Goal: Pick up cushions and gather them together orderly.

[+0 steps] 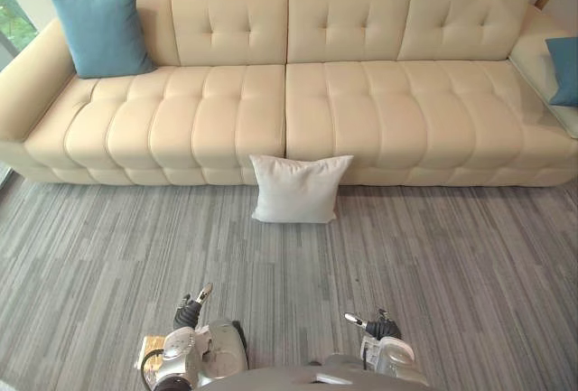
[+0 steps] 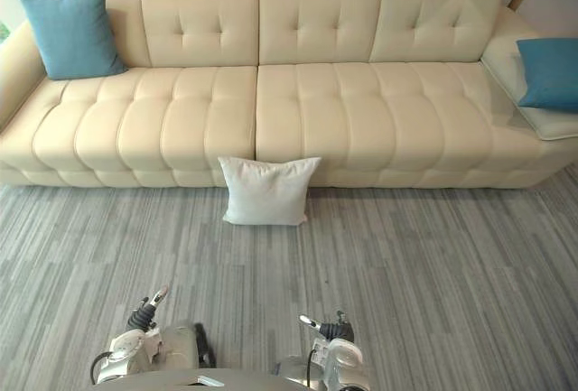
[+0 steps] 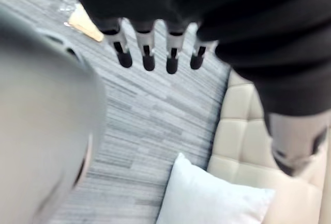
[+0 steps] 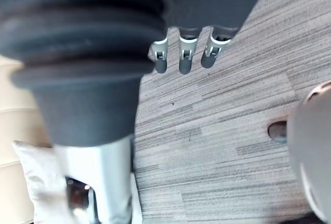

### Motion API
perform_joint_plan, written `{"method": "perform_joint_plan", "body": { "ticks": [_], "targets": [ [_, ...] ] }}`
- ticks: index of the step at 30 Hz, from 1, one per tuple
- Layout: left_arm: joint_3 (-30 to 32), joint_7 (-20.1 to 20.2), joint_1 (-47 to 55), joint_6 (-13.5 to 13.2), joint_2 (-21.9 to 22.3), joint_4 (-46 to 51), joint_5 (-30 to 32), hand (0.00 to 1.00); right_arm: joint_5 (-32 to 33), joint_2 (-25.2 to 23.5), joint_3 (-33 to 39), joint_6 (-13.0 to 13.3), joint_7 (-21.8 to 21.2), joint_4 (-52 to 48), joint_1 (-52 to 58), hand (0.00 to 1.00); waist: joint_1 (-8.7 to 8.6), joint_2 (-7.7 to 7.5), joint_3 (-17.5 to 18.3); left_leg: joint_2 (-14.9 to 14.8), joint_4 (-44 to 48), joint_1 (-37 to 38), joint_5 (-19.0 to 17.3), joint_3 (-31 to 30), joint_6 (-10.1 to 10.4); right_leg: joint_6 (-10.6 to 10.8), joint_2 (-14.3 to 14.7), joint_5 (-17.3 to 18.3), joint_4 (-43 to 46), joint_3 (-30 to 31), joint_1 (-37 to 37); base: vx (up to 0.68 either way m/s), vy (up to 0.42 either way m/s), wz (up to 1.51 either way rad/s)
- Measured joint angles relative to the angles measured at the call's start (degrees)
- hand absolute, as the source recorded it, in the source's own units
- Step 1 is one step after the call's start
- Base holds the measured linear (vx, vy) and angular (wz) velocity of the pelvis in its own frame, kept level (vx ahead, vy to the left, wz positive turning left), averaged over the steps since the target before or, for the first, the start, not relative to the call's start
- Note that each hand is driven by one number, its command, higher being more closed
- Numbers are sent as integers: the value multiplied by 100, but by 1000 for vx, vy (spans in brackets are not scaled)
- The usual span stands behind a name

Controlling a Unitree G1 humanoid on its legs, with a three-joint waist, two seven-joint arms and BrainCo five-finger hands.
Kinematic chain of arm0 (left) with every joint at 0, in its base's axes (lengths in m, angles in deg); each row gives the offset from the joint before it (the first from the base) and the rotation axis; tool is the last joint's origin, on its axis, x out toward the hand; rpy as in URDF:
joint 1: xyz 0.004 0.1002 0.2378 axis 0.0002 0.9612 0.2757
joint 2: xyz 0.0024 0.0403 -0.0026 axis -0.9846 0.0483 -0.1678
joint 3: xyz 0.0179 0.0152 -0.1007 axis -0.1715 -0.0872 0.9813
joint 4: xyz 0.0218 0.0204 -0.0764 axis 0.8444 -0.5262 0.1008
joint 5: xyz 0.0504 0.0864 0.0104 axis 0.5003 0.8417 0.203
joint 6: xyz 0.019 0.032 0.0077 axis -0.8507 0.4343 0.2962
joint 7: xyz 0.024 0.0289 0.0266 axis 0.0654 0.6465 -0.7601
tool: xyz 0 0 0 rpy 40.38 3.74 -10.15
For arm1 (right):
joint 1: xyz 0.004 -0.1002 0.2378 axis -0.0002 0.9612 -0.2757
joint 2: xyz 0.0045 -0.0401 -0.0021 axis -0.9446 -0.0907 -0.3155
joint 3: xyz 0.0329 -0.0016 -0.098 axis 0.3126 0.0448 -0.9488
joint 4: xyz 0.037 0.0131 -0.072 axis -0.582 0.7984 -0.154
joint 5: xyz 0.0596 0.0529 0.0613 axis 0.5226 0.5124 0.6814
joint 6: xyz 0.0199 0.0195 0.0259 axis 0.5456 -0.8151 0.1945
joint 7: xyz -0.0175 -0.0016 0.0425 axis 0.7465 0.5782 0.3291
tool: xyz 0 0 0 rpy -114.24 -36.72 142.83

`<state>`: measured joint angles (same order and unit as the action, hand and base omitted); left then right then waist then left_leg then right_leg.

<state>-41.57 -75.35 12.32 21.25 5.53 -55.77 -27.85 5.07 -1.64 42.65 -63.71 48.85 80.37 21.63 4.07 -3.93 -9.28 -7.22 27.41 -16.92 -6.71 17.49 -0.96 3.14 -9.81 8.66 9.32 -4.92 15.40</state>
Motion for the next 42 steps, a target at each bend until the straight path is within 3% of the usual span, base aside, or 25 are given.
{"method": "perform_joint_plan", "body": {
  "ticks": [2,3,4,5,7,10,12,13,14,15,16,19,23,26,28,30,33,34,35,36,38,42],
  "targets": [
    [24,-15,2,24,-10,-97,-3,0,-5,-1,61,12,-5,-13,-27,0,63,-35,44,121,-50,348,-209,179,-104,47,-202,-263,1136,293,-444,392,227,-33],
    [11,-17,0,26,-23,-133,-3,0,-5,0,45,13,-14,-17,-37,0,13,-18,34,147,-106,475,-247,178,-134,110,-243,-392,1644,317,-654,364,207,-24],
    [-65,-27,1,57,-53,-201,-3,0,0,2,39,8,-31,-35,-34,0,-58,31,4,175,-232,748,-391,178,-131,231,-296,-419,2727,364,-1094,298,155,-20],
    [-175,-33,17,81,-89,-268,-2,0,-7,15,32,44,-69,-69,-46,0,-94,74,-24,192,-413,1077,-624,180,-71,226,-312,-181,3719,318,-1564,274,126,-24],
    [-194,-40,26,95,-141,-370,-1,0,-7,37,-104,49,-96,-88,-53,0,-126,52,-39,259,-610,1550,-712,303,-68,112,-429,172,4432,-3,-2059,168,20,-27],
    [-293,-36,77,85,-138,-380,7,0,-28,87,-172,67,-115,-176,-50,0,-230,64,-34,246,-939,2085,-749,290,22,-54,-369,597,3879,-764,-2498,162,-60,0],
    [-296,-37,72,86,-131,-384,7,0,-68,127,-163,64,-116,-238,-49,0,-239,90,-43,191,-969,2146,-817,283,130,-41,-228,598,3062,-871,-2796,153,-143,3],
    [-295,-39,77,84,-124,-385,2,0,-70,148,-146,64,-115,-252,-54,0,-257,118,-46,110,-956,2186,-870,255,248,-104,-78,447,2266,-843,-2860,196,-204,4],
    [-297,-35,82,84,-128,-386,9,0,-75,161,-141,52,-116,-248,-37,0,-266,103,-40,69,-896,2221,-956,194,407,-115,2,15,1471,-802,-2788,224,-223,11],
    [-305,-33,85,88,-135,-400,14,0,-82,168,-131,53,-115,-248,-31,0,-288,102,-43,50,-827,2233,-1015,124,506,-113,22,-454,1341,-831,-2717,275,-245,15],
    [-326,-32,63,90,-47,-507,16,0,-111,250,-117,38,-115,-237,-54,0,-292,240,-23,-82,-824,2279,-1033,-40,612,-161,184,-511,1273,-988,-2556,219,-185,12],
    [-362,-25,48,83,95,-554,31,0,-124,430,2,35,-116,-240,-41,0,-325,453,-29,-183,-1268,2427,-909,-191,749,-260,322,-201,1405,-1143,-2580,236,-181,14],
    [-328,-22,50,85,95,-573,67,0,-193,434,131,18,-118,-218,55,0,-321,464,-10,-287,-1350,2629,-848,-426,813,-286,333,224,1637,-1411,-2346,180,-112,40],
    [-129,-15,50,82,112,-529,54,0,-181,452,153,24,-115,-224,178,0,-273,458,-13,-534,63,2116,-837,-684,823,-281,389,319,1439,-1622,-1936,136,-65,34],
    [-119,-11,95,81,150,-332,41,0,-139,474,140,18,-113,-210,206,0,-198,500,-3,-796,1453,1514,-541,-786,727,-297,520,354,1263,-1603,-1683,104,11,-9],
    [-118,-9,106,77,145,-329,13,0,-106,477,153,13,-110,-197,262,0,-146,449,2,-863,1794,1323,-681,-779,681,-354,516,375,1089,-1563,-1520,125,47,-16],
    [-117,-7,110,76,152,-325,12,0,-104,483,166,10,-108,-189,264,0,-154,445,-7,-745,1311,1088,-1119,-573,605,-230,399,296,911,-1455,-1346,149,145,-18],
    [-128,-13,114,65,174,-321,14,0,-105,500,170,14,-110,-168,286,0,-131,465,11,-582,402,1082,-966,-573,608,-36,334,246,915,-1329,-1337,88,182,-27],
    [-139,-12,134,65,197,-332,9,0,-106,545,171,15,-110,-166,289,0,-121,543,53,-532,1,1123,-796,-643,801,42,393,261,929,-1255,-1378,105,233,-48],
    [-130,-8,153,54,131,-330,6,0,-105,507,132,3,-111,-52,268,0,-93,460,107,-355,-264,1314,-739,-450,666,92,307,213,854,-952,-1419,90,182,-33],
    [-135,-1,177,55,18,-348,22,0,-107,382,124,8,-111,-33,322,0,-150,253,208,-171,-448,1411,-700,-376,609,124,221,81,551,-822,-1313,150,168,-15],
    [-136,3,174,78,-44,-382,115,0,-110,297,129,10,-109,-32,402,0,-142,174,262,-3,-514,1488,-693,-326,519,135,118,-66,210,-785,-1131,122,113,-2]
  ]
}}
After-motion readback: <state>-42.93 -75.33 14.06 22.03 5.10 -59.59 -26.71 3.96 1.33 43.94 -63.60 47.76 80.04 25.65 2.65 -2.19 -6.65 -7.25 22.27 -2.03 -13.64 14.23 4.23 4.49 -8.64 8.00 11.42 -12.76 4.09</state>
